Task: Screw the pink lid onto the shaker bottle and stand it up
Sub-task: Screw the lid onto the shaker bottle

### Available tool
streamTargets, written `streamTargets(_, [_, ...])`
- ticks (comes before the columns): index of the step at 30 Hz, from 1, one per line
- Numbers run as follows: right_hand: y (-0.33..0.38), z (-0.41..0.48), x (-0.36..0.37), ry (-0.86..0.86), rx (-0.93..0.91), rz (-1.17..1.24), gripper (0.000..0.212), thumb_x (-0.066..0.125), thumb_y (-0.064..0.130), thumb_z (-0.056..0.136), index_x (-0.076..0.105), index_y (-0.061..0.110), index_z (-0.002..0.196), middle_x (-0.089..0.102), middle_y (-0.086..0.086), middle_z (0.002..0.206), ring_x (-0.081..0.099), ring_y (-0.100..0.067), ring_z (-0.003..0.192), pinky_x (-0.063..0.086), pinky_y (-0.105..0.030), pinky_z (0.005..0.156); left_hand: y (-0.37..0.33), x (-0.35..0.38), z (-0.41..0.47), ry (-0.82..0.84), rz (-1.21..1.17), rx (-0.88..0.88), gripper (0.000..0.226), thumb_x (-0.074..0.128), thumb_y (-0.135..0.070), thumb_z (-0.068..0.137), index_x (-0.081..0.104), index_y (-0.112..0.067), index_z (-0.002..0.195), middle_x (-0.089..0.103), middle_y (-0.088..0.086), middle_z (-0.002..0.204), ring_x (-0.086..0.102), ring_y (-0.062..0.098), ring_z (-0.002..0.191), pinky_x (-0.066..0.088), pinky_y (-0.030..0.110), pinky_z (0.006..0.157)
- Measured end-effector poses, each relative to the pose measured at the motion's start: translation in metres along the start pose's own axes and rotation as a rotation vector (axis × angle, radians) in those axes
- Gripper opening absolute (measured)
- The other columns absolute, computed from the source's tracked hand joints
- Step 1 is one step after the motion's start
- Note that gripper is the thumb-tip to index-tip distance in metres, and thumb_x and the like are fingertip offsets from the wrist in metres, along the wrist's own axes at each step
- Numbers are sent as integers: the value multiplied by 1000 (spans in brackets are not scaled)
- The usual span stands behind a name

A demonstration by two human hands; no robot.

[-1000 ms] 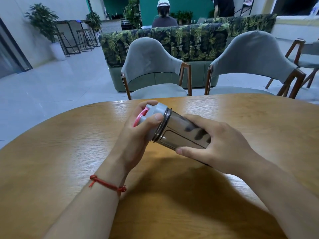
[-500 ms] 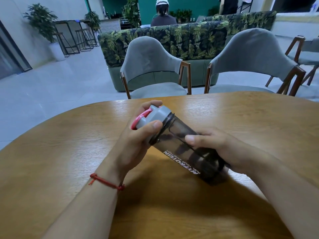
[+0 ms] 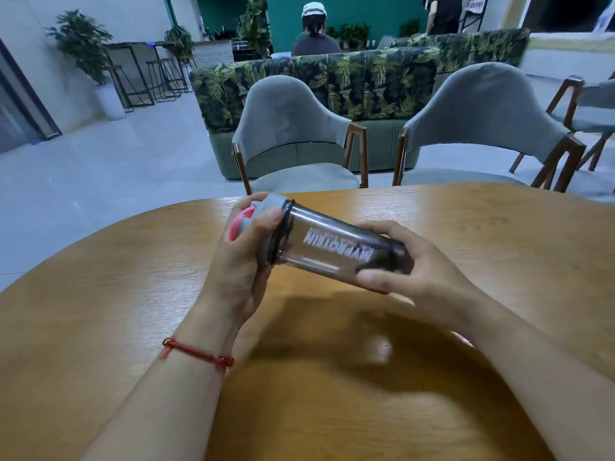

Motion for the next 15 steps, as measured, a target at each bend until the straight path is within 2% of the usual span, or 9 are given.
streamTargets(1, [-3,2,1,18,70,183,68,91,58,78,70,40,140,80,8,126,81,-19,103,67,-29,78,-2,2,-1,33,8,15,65,100,-44,78,70,-21,131,79,9,116,78,23,106,65,40,82])
streamTargets(3, [-13,3,4,64,233,486,83,91,69,75,73,15,136,84,-17,114,78,-27,78,62,-31,61,-3,7,-3,88,39,28,72,97,-41,83,60,-16,139,69,16,125,70,28,112,60,45,93])
streamTargets(4, [-16,2,6,89,300,543,91,89,75,73,74,7,133,84,-27,111,74,-27,70,60,-29,54,-2,8,-4,111,54,31,69,94,-36,86,58,-16,142,66,18,127,68,29,112,57,47,97])
streamTargets(6, [-23,-1,6,139,376,582,91,85,80,74,79,5,125,81,-38,112,70,-27,63,56,-27,48,0,9,-5,133,80,30,64,85,-28,91,55,-17,146,65,17,127,67,28,110,54,50,101])
streamTargets(8, [-26,-1,4,164,398,613,83,83,81,78,84,9,120,80,-39,115,71,-27,63,57,-27,48,0,9,-5,153,80,28,70,89,-29,90,54,-17,149,64,18,128,68,30,110,52,53,101])
streamTargets(10, [-22,2,7,159,368,659,77,87,78,78,84,16,122,84,-27,117,78,-29,71,62,-29,53,-1,9,-5,127,93,26,83,96,-40,84,55,-15,151,64,20,131,69,31,111,55,53,100])
streamTargets(11, [-19,5,9,142,321,676,70,93,73,75,85,22,122,85,-18,116,81,-31,82,64,-30,58,0,8,-4,90,97,30,82,97,-42,82,58,-15,148,65,20,131,71,30,109,57,52,98])
streamTargets(13, [-16,8,9,77,189,589,67,105,57,68,80,35,127,78,-10,127,82,-35,107,68,-35,73,4,2,0,-29,61,23,58,95,-35,83,69,-21,133,74,14,121,77,23,100,64,43,86])
streamTargets(15, [-17,10,3,-17,131,419,76,108,45,65,73,43,132,69,-8,138,79,-39,118,69,-41,84,7,-5,3,-85,21,-6,36,90,-31,86,76,-27,119,81,4,108,80,17,92,66,35,76])
Point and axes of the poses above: each hand's wrist, its own z-axis towards the middle knuckle, its own x-axis out of the palm, y = z × x, the point moved 6 cm from there along z, towards the middle knuckle
